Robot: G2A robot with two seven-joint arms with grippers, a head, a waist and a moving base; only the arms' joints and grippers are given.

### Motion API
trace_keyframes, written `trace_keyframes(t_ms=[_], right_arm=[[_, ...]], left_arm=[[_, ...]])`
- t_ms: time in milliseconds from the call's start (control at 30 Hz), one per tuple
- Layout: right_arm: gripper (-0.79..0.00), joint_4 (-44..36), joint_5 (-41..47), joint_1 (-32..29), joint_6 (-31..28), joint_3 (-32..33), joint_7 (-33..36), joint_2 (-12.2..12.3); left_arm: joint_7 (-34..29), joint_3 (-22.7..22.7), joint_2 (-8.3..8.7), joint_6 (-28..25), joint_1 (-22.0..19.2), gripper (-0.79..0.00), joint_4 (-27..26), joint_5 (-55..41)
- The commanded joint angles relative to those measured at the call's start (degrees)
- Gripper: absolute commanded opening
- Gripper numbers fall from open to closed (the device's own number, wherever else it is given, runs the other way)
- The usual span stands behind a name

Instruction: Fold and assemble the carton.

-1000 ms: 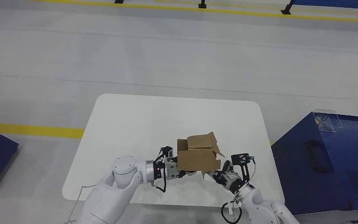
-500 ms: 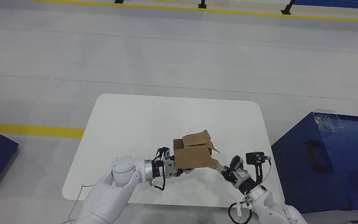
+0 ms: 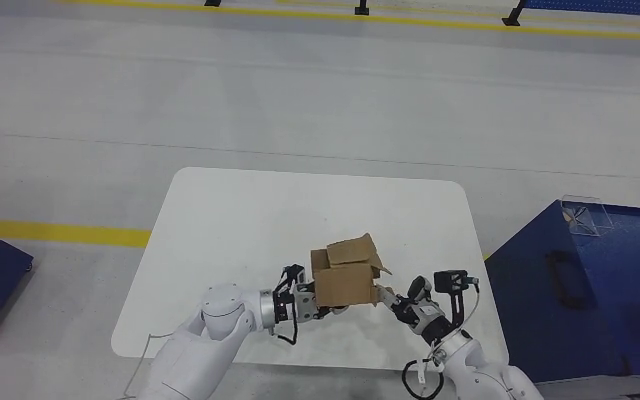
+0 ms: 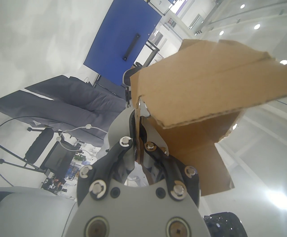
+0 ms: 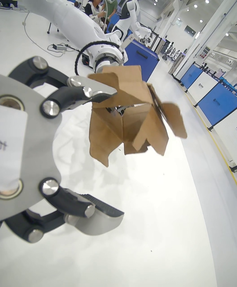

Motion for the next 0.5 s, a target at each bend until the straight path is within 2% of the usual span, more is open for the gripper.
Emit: trace_keyframes(t_ms=[0,167,467], right_arm=[[0.0,0.4,0.5,0.1,0.1,1.1,0.5,0.0],[0.0,1.7,0.6,1.1,1.3,2.3,2.5,0.0],[0.0,2.6,-3.7,3.7,4.1,-0.3,3.8,-0.4]], left_arm=[[-0.6,0.2,0.14,-2.0,0.5,-0.785,-0.7,1.2],[-2.0,1.0,0.56,-5.3,1.2,-0.785,-2.3,5.6],[-3.2,1.6,0.76,-7.4,1.8,-0.785,-3.9,6.2]])
